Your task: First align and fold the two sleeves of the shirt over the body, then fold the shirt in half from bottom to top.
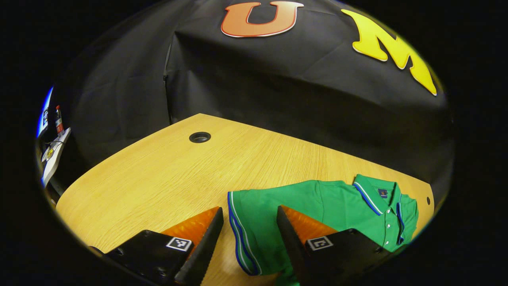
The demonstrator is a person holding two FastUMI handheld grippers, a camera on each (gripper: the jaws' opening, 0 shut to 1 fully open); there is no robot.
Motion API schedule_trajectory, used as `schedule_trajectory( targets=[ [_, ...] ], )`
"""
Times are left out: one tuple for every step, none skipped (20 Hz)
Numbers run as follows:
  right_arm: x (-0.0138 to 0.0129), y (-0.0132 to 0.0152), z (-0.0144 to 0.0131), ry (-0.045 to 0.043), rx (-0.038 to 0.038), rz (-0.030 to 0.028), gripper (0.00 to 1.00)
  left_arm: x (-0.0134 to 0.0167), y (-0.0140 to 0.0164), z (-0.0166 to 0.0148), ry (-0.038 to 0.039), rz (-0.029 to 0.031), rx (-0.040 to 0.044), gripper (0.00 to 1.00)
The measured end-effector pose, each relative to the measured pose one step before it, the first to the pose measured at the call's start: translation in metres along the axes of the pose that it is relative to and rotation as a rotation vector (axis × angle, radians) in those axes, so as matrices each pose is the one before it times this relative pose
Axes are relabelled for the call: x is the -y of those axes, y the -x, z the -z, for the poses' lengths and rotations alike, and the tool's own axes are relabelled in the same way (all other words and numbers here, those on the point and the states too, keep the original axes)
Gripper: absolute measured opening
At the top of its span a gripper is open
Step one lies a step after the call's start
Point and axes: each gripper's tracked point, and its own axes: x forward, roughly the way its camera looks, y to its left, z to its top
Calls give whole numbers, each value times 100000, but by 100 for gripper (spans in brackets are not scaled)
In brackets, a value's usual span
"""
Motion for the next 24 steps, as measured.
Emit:
schedule_trajectory(
  targets=[
    [56, -103, 82, -562, -311, -86, 96, -391, -103, 178, -1031, -305, -1488, 85],
    [172, -64, 272, -637, -306, 96, 96, -327, 409, 40, -558, 1122, -1585, 71],
    [189, -91, 123, -601, -509, 121, 100, -334, 22, -22, -208, 1014, -1368, 64],
    [226, -17, 297, -388, -563, -10, 91, -518, 2, -59, 1495, -801, -1567, 41],
    [233, 4, 37, -310, -458, 159, 96, -498, 97, -620, 580, -334, 1026, 24],
    [233, 155, 159, -410, -112, 258, 96, -119, -172, -24, -34, -486, -1104, 13],
    [184, 81, -16, -429, 33, 138, 96, 14, 94, 85, -1270, -597, -1798, 11],
    [87, -12, 59, -285, 3, 36, 91, 558, 1, 266, -1726, -262, -125, 9],
    [191, -40, -22, -319, 52, 274, 91, 351, 405, -339, -1011, 260, 553, 8],
    [105, -2, 21, -448, 223, 201, 91, 784, 426, -406, -592, 1043, 1073, 7],
    [57, -94, -60, -434, 106, -42, 96, 586, 448, -613, -668, 1028, 1508, 7],
    [0, -26, 121, -424, -13, -77, 96, 342, 410, -744, -1705, -204, 2154, 7],
    [27, -93, 37, -318, -291, -78, 96, 450, 430, -714, -2684, -450, 1680, 7],
    [3, 52, 48, -622, 25, -11, 96, 299, 611, -645, -2922, -437, 1296, 7],
    [117, 23, -227, -1516, 861, 347, 96, 692, 412, -600, -2105, 1079, 1047, 7],
    [29, 52, -141, -1130, 624, -12, 96, 937, 493, -442, -1392, 1204, 838, 7],
    [72, 38, -115, -260, 449, 55, 91, 849, 315, -474, -1590, 575, 545, 7],
    [244, 79, 61, 245, 17, 722, 96, 781, 327, -324, -1668, 740, 784, 7],
    [236, -136, 131, 452, -415, 712, 95, 1083, 302, -412, -1706, 1313, 806, 7],
    [-61, 18, 189, 45, -485, 237, 96, 1045, 156, -297, -1703, 941, 623, 7],
    [-54, -66, 188, -337, -666, -172, 96, 997, 65, -106, -1962, 748, 114, 7],
    [-74, 47, 215, -358, -489, -372, 96, 798, 130, -64, -2124, -189, -254, 7],
    [-25, 7, 60, -47, -334, -56, 96, 581, 77, 13, -1872, -512, -332, 7],
    [130, 114, 143, -13, -96, 511, 96, 907, 54, 205, -1949, 8, -679, 7]
  ],
)
